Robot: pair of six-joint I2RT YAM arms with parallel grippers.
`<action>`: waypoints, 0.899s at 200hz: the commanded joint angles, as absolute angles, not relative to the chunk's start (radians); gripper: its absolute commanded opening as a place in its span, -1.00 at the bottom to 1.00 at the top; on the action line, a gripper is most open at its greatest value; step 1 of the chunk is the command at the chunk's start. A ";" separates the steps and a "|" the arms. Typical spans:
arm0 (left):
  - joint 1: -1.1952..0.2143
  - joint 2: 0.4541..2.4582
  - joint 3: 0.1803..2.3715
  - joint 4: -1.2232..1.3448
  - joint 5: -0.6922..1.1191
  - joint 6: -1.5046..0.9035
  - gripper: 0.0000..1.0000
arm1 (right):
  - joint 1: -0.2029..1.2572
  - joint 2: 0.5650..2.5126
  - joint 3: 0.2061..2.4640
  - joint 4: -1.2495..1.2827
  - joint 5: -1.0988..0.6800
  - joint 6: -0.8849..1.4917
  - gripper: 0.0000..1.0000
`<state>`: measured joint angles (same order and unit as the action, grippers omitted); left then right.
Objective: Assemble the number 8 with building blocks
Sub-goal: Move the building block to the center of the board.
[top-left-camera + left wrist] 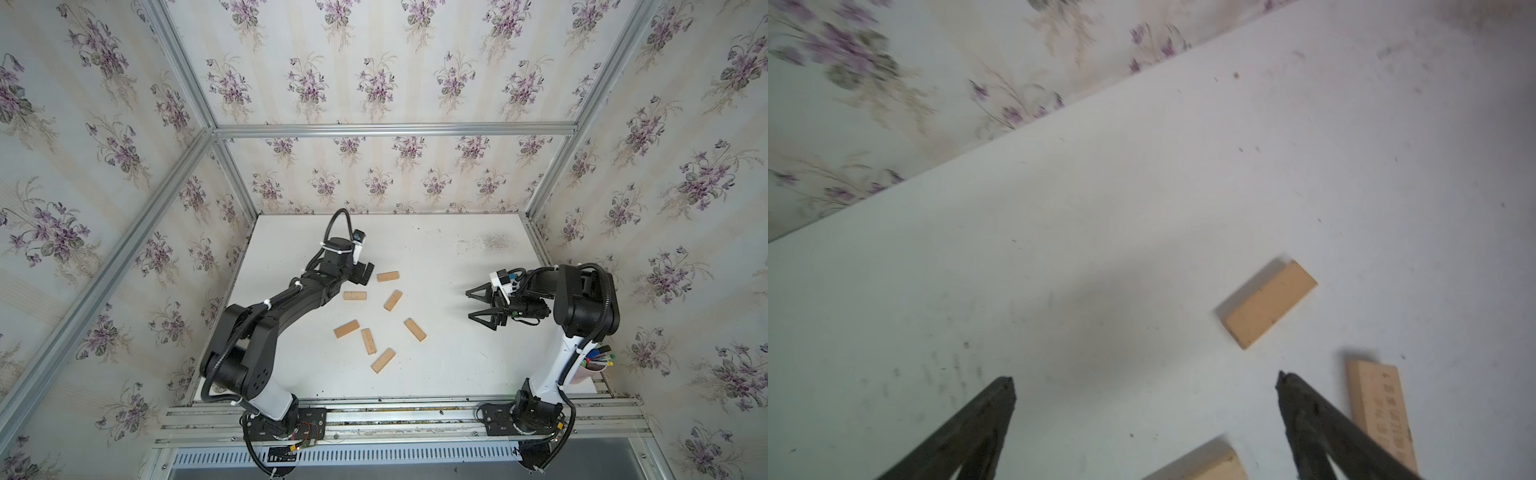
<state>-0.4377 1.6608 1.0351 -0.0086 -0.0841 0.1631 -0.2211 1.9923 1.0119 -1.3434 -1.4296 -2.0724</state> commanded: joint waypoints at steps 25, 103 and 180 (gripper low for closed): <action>-0.582 1.742 1.197 -0.320 -0.162 0.069 0.96 | -0.222 1.994 1.013 -1.371 -1.465 -2.471 1.00; -0.697 1.885 1.337 -0.575 -0.341 -0.332 0.74 | -0.221 1.993 1.012 -1.370 -1.465 -2.471 1.00; -0.742 2.046 1.388 -0.545 -0.237 -0.357 0.67 | -0.221 1.992 1.011 -1.372 -1.465 -2.472 1.00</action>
<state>-0.7406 2.0277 1.3819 -0.5365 -0.2447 -0.3290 -0.2218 1.9923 1.0119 -1.3430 -1.4303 -2.0724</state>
